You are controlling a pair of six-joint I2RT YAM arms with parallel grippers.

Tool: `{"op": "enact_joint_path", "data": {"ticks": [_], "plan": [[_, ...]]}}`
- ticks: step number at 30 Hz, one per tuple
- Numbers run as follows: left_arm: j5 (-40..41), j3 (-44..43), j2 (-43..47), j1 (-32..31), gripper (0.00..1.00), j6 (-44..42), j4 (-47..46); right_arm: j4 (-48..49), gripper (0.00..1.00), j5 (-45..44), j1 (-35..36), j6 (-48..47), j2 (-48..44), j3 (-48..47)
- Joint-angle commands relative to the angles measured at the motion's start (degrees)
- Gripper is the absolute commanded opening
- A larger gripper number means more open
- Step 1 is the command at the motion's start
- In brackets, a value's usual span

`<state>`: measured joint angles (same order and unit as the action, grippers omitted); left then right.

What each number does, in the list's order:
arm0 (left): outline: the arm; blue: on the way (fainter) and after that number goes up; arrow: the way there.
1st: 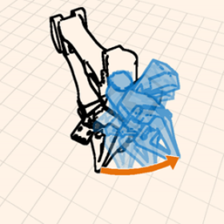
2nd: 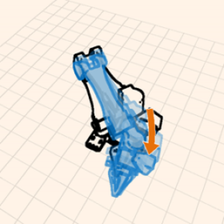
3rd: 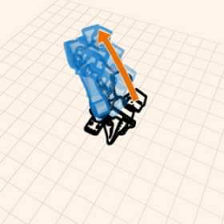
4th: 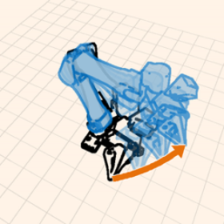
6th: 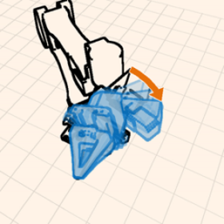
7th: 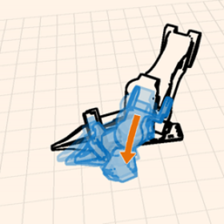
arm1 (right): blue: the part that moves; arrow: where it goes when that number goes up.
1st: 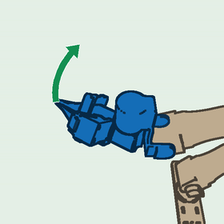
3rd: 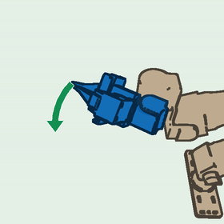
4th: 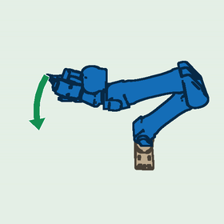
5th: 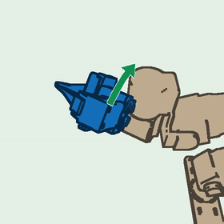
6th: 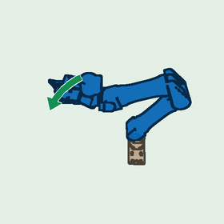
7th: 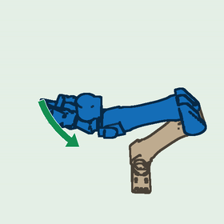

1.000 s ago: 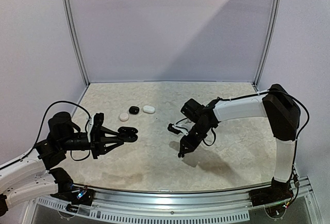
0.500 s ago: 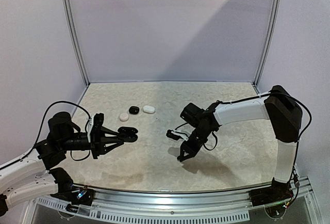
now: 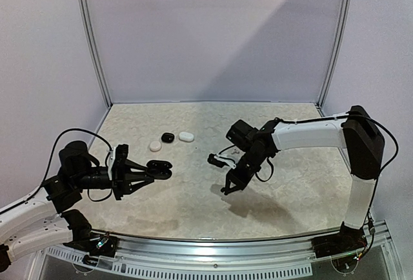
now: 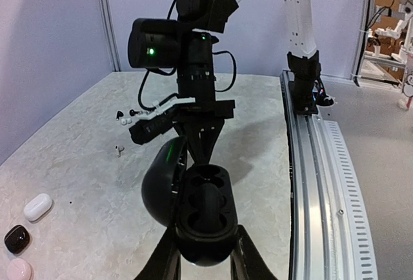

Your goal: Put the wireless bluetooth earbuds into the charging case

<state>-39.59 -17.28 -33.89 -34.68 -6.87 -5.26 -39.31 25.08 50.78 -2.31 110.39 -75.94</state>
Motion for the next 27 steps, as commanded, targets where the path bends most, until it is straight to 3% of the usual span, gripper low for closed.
{"op": "enact_joint_path", "data": {"ticks": [1,11,21,27], "plan": [[-2.59,0.11,1.25,0.66,0.0,-3.65,0.34,-1.39,0.0,-5.17,2.62,-3.35,-8.75,-4.53],[-7.09,-2.33,0.84,0.34,0.0,-11.67,3.05,0.85,0.0,-8.9,13.47,-18.22,-19.05,-12.24],[-6.48,-4.07,-0.57,-1.71,0.0,-15.71,5.08,-3.87,0.0,-17.1,22.75,-26.38,-13.31,-22.76],[-5.34,-3.96,-1.31,-2.24,0.0,-11.06,3.57,-9.33,0.0,-21.52,24.38,-30.27,-7.2,-30.02]]}}
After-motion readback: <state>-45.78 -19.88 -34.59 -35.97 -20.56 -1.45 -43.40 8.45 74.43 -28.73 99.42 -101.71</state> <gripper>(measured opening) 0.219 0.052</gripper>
